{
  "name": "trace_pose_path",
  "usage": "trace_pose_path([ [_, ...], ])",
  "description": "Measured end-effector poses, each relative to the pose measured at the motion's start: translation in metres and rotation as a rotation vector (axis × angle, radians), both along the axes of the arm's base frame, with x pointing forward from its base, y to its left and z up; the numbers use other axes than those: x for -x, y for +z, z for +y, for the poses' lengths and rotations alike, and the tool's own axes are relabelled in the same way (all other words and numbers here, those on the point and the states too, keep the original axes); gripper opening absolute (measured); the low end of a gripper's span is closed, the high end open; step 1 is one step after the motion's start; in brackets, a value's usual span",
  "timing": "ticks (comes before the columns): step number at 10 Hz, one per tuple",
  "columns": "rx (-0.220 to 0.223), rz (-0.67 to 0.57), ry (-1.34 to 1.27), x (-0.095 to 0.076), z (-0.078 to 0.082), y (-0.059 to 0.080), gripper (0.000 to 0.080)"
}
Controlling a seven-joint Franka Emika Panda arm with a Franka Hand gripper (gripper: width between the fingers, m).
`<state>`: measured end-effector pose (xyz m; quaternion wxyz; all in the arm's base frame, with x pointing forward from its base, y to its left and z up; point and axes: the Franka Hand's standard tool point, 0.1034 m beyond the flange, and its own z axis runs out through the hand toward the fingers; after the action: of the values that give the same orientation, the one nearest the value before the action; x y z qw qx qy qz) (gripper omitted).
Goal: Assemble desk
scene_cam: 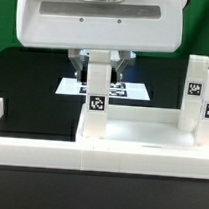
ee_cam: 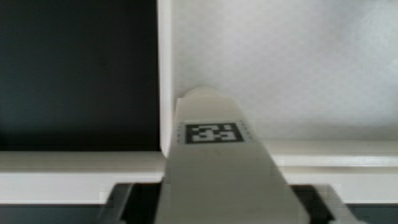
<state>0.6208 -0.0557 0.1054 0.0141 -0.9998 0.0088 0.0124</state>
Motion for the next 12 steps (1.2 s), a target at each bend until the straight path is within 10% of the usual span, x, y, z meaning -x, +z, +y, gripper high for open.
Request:
trace_pose_path([
  [9, 0.002, 0.018, -0.513, 0.003, -0.007, -0.001, 0.0325],
  [12, -0.006, 0.03, -0.504, 0.002, -0.005, 0.009, 0.0616],
])
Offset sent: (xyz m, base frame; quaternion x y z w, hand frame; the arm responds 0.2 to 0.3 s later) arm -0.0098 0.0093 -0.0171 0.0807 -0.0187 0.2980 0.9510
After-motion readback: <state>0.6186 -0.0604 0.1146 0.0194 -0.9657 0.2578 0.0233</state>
